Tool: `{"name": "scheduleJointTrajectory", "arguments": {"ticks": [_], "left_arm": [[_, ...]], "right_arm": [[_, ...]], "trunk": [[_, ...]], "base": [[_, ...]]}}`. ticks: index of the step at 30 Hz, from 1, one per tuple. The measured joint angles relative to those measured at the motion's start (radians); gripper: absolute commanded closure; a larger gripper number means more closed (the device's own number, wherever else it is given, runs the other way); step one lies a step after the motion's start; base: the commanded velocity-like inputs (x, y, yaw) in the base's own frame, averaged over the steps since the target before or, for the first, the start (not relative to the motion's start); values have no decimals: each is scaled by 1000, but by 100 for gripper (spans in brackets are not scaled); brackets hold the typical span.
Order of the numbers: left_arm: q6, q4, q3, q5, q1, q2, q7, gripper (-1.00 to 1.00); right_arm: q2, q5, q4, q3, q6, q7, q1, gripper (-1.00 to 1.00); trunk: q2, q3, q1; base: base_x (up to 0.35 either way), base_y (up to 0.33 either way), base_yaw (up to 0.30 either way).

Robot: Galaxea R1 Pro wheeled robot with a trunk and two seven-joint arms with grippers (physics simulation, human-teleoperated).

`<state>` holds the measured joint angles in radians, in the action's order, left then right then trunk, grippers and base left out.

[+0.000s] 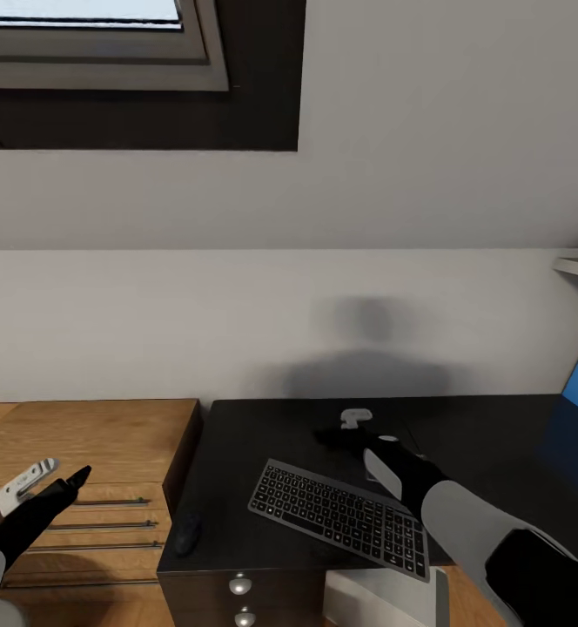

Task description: In the bedroom, organize the workspace by keeping the computer under the desk, ensuring the monitor is on the desk, placing the keyboard on the desk next to the monitor, placing the mouse on the desk next to the keyboard, moving the folder from the swivel chair onto the desk next to the mouse, stacking the notebook on top of the folder with the pen on top of the notebook, and positioning the swivel chair next to the desk.

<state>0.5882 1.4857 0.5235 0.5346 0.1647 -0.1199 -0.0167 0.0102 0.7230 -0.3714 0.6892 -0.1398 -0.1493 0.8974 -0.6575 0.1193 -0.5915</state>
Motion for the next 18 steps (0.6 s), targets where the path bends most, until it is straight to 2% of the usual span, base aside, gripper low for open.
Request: {"name": "scheduleJointTrajectory", "arguments": {"ticks": [3, 8, 13, 18], "left_arm": [[1, 6, 0, 1, 0, 1, -1, -100], [3, 37, 4, 6, 0, 4, -2, -100], [4, 45, 4, 7, 0, 5, -3, -100], [6, 74, 5, 8, 0, 11, -3, -100]], "right_arm": [[-1, 0, 13, -5, 0, -62, 2, -100], [0, 1, 22, -13, 7, -112, 3, -100], [2, 1, 23, -24, 42, -114, 2, -100], [20, 2, 23, -31, 61, -114, 2, -100]], "trunk": [[0, 0, 0], [-7, 3, -4], [-42, 19, -23], [-77, 34, -42]], "base": [[0, 0, 0], [0, 0, 0], [0, 0, 0], [0, 0, 0]]}}
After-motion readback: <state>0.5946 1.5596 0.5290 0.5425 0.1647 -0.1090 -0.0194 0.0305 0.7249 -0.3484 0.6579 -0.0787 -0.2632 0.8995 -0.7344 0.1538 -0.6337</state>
